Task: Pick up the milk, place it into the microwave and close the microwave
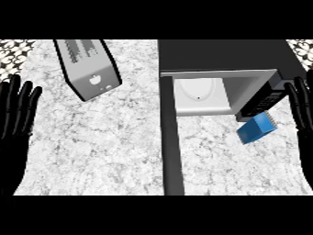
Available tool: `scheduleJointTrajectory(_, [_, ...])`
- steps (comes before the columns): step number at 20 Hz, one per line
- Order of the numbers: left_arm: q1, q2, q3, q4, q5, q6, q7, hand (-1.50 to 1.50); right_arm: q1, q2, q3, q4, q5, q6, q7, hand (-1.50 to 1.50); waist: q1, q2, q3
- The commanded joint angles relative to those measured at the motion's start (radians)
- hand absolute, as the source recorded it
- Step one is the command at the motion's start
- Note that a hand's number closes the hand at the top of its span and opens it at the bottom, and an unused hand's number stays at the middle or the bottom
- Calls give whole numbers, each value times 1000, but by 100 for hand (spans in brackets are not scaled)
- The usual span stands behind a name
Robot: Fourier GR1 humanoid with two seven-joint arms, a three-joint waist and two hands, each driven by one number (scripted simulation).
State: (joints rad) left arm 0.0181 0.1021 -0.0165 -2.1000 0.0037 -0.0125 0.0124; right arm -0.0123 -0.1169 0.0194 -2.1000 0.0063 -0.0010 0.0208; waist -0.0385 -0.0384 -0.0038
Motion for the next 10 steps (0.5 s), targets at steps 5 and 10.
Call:
scheduleJointTrajectory(5, [33,17,-11,-72,35,-55,35,-150,-59,-156,-294,83,-194,113,-11,-150,40,38,4])
scheduleJointTrajectory(10, [200,-45,-1,-122,254,-107,61,-150,-2,-131,-240,1,-270,147,78,-150,44,36,3])
